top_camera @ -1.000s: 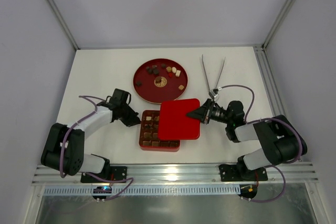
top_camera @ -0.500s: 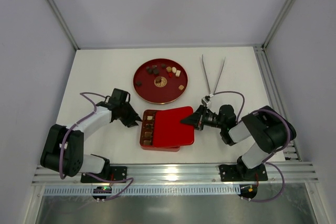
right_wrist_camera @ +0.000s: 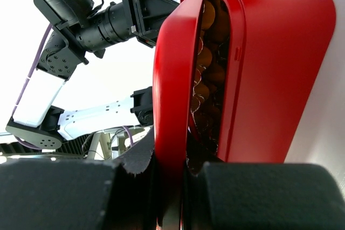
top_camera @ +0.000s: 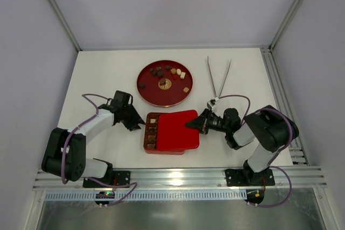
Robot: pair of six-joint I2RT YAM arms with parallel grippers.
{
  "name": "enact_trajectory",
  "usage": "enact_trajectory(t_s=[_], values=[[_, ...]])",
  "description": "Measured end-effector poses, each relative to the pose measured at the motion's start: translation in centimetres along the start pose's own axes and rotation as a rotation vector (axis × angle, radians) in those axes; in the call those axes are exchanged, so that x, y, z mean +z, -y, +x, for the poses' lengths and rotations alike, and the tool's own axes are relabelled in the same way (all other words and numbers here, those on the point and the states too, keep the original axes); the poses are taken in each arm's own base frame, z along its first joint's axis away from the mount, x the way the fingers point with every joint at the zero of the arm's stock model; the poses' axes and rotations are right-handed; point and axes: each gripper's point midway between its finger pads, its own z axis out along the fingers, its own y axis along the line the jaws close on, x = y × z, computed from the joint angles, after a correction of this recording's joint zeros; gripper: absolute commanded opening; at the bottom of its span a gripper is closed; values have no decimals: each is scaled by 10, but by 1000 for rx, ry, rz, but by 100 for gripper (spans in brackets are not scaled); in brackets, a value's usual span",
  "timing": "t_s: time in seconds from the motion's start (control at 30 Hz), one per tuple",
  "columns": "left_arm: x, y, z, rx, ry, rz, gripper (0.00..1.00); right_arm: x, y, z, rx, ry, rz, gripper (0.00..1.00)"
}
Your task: Pack the chocolate
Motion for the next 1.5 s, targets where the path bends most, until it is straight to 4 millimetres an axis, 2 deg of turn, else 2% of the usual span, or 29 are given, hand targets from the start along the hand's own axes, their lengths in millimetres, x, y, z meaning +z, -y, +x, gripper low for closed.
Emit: enact_trajectory(t_s=[0.13, 0.23, 0.53, 0.83, 0.9, 0.93, 1.17, 1.5], values=[[0, 0, 0, 0, 0, 0, 35, 0, 0, 0, -11, 1, -2, 4], [0, 0, 0, 1, 0, 0, 35, 0, -1, 0, -21, 0, -5, 4], [0, 1, 2, 0, -9, 7, 35, -3, -23, 0, -105, 9, -61, 4], [0, 1, 2, 0, -10, 7, 35, -2, -19, -1, -104, 13, -52, 5], [0, 1, 2, 0, -10, 7, 35, -2, -15, -1, -95, 10, -42, 9], [0, 1, 2, 0, -10, 7, 35, -2, -14, -1, -92, 10, -38, 14], [0, 1, 2, 0, -10, 7, 35, -2, -10, -1, -103, 11, -29, 27], [0, 1, 2, 0, -10, 7, 36, -6, -3, -4, -132, 29, -15, 37]])
